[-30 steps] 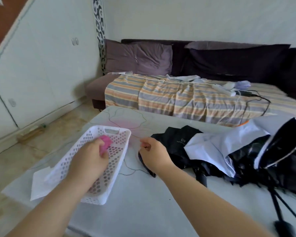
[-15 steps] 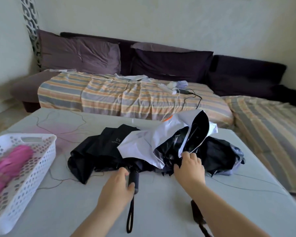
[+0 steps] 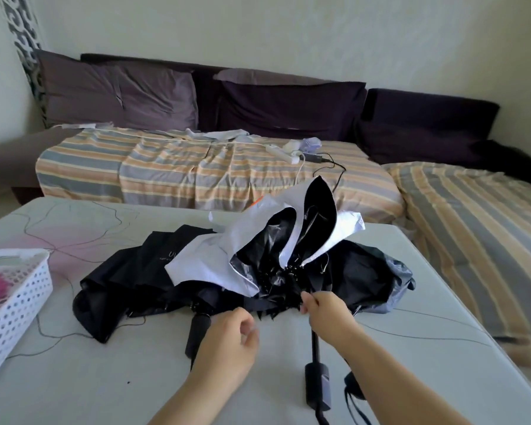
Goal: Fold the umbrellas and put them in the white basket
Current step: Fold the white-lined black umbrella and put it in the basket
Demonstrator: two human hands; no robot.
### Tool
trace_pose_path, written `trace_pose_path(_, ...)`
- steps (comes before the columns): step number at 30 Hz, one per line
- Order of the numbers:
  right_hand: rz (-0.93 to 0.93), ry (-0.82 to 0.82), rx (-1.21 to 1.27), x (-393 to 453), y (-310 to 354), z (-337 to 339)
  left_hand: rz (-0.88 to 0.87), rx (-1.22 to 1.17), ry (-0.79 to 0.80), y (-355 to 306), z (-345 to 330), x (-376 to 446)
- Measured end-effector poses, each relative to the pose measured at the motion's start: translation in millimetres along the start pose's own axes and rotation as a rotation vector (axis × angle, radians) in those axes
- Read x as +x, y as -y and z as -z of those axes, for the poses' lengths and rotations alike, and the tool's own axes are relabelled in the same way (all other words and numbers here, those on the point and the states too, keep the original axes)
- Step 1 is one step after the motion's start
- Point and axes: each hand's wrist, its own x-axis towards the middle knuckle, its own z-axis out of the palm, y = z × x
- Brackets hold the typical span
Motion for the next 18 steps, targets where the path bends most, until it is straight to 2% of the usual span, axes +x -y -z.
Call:
trace_pose_path(2,0.019,-0.032,0.207,-11.7,18.9,5.8,0.072,-0.125,0.073,-14.6,-0.4,-3.3)
trace_pose_path(5,0.067,-0.12,0.435,-34.5,53.3,14.0,0.223,-0.524,0.153,-41.9,7.8,-9.8)
trace_pose_path(7,0.116,-0.169,0.57,-51.2,75.0,21.4,0.348,-0.677,0.272,-60.0,13.0,-15.3)
trace_pose_path(9,0.168,-0.194,0.705,-67.9,91.7,27.2,0.351,-0.813,0.333,-59.9,17.6,-26.8)
trace_pose_path(12,0.24,-0.191,0.807,-88.5,108.1,29.9,0.27,-0.932,0.295,-55.7,19.1,-35.4)
trace_pose_path(15,0.302,-0.089,0.807,-100.0,115.9,37.4,0.192,-0.862,0.331,-71.8,36.4,-53.6)
trace_pose_path(17,0.289,-0.04,0.611,-104.6,112.6,44.5,0.145,-0.95,0.194,-67.1,45.6,-61.0)
trace_pose_path(18,0.281,-0.081,0.521,-106.5,108.2,47.2,0.112,-0.972,0.158,-58.0,50.6,-69.0)
